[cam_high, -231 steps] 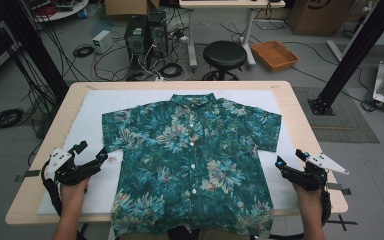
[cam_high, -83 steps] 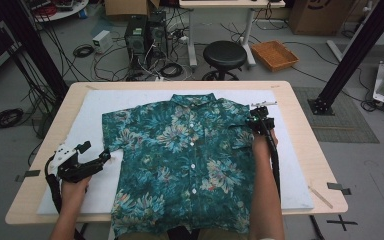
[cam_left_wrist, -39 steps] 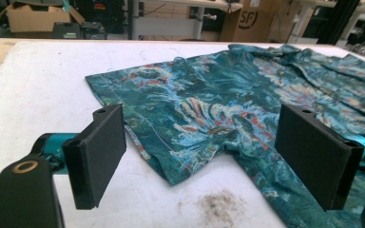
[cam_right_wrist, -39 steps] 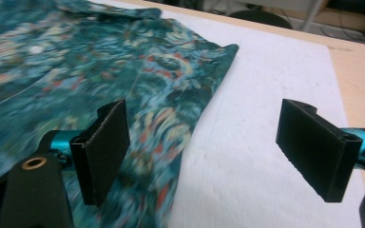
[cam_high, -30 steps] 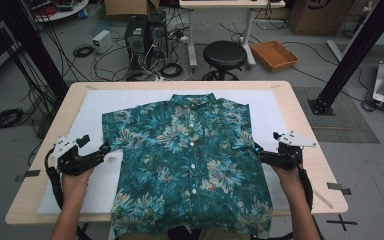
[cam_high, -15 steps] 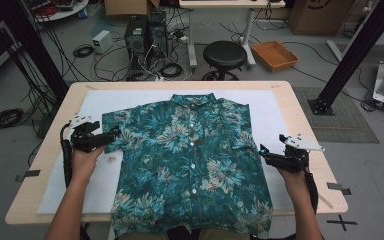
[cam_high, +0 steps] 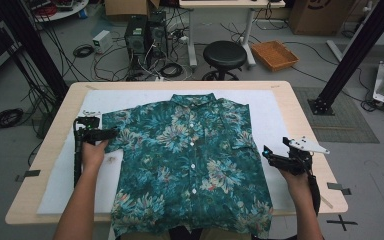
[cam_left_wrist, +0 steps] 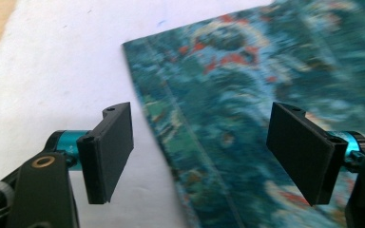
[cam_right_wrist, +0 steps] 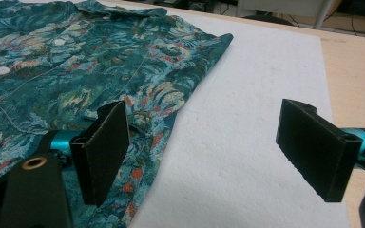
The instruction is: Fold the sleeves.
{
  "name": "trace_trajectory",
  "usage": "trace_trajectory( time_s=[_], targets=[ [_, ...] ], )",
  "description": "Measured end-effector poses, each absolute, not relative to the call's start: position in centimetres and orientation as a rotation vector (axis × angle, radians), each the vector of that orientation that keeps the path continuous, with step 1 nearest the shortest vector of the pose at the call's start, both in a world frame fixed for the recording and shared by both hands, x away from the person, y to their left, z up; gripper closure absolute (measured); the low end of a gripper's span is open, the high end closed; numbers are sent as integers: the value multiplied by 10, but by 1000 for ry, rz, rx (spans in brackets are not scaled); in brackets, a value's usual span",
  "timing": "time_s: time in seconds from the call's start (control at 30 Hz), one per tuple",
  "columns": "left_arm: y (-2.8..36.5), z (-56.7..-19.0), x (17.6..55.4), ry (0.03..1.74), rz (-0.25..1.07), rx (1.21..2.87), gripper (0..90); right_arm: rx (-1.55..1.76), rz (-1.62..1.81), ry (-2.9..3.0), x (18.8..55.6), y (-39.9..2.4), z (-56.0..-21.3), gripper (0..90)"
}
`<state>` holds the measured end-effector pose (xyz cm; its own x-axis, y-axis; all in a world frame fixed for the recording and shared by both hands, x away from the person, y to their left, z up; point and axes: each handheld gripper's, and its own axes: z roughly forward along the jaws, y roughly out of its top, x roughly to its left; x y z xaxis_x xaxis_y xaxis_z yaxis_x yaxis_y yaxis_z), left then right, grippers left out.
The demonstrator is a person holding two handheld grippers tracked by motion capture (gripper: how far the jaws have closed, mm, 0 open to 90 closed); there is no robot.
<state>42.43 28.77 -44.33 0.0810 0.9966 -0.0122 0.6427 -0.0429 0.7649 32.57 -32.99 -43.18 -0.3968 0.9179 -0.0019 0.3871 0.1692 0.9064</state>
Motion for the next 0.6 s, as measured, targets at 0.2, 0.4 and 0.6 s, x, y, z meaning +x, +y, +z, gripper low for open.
trace_trajectory(
  time_s=[0.2, 0.4, 0.6],
  targets=[
    [284, -450, 427, 1600, 737, 1809, 366, 1238, 1195, 1867, 324, -332, -433, 187],
    [280, -450, 422, 1546, 716, 1807, 597, 1258, 1214, 1840, 322, -335, -432, 187],
    [274, -449, 420, 1505, 737, 1845, 854, 1266, 1226, 1824, 321, -336, -431, 187]
  ],
)
